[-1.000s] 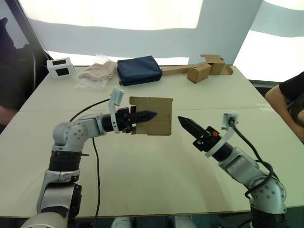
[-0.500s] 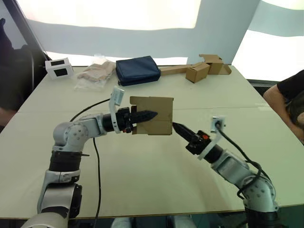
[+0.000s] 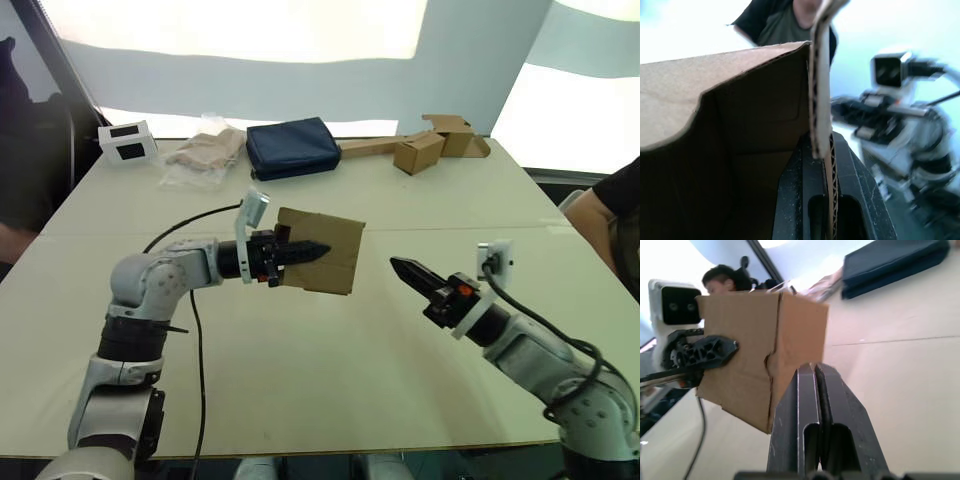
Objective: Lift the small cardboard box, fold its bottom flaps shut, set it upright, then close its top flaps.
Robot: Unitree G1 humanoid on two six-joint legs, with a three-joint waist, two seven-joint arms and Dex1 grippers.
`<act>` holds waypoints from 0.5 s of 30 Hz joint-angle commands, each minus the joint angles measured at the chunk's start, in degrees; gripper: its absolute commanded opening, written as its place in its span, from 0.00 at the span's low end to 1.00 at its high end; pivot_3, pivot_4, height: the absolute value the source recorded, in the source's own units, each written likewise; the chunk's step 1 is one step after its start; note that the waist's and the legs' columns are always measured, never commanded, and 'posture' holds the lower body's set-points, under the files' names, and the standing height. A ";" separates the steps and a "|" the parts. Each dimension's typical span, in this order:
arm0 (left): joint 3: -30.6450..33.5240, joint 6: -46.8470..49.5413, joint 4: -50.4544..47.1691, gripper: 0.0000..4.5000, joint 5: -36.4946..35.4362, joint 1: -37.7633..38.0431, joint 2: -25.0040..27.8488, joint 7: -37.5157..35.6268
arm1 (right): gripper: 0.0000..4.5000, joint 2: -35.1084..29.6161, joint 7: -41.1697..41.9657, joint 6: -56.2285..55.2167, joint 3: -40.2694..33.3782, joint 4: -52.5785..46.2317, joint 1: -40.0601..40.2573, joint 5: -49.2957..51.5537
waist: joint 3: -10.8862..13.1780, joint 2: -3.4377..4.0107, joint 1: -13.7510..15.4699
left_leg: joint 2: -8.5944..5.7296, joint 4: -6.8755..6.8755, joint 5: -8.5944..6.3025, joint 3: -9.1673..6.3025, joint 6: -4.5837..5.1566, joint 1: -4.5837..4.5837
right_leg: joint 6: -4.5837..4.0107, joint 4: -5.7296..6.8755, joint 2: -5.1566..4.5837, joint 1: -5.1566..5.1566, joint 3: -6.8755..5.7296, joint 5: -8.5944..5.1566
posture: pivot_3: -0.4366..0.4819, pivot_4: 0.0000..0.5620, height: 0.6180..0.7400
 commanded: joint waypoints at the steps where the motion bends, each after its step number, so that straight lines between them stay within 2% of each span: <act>1: -8.51 -6.46 0.74 0.00 9.39 -7.42 3.98 -5.57 | 0.01 -6.32 5.28 0.73 -1.87 -5.69 3.99 -3.29 | 0.00 -0.01 0.07 | 0.00 0.00 0.00 -0.01 0.00 0.00 | -0.01 0.00 0.01 0.00 -0.01 0.00 | 0.48 0.27 1.00; 6: -22.44 -15.38 6.03 0.00 21.03 -15.03 5.95 -16.99 | 0.01 -8.65 9.15 -0.44 -4.34 -7.65 10.73 -4.20 | 0.00 0.00 0.14 | -0.04 -0.01 -0.02 0.08 0.03 -0.01 | -0.02 -0.13 -0.02 0.04 0.01 -0.01 | 0.48 0.27 1.00; 10: -31.11 -25.23 12.32 0.00 31.27 -20.63 3.86 -22.12 | 0.01 -8.32 10.37 -1.54 -4.60 -7.99 13.83 -6.91 | 0.02 -0.03 0.15 | -0.04 -0.01 -0.06 0.12 0.09 -0.05 | -0.02 -0.19 -0.03 0.04 0.02 -0.02 | 0.48 0.27 1.00; 15: -36.12 -35.11 19.54 0.00 39.66 -24.99 -0.40 -26.55 | 0.01 -6.12 9.00 -3.39 -3.16 -8.38 14.57 -10.34 | 0.02 -0.04 0.07 | -0.04 0.04 -0.06 0.14 0.10 -0.06 | -0.02 -0.19 -0.02 0.02 0.06 -0.02 | 0.48 0.27 1.00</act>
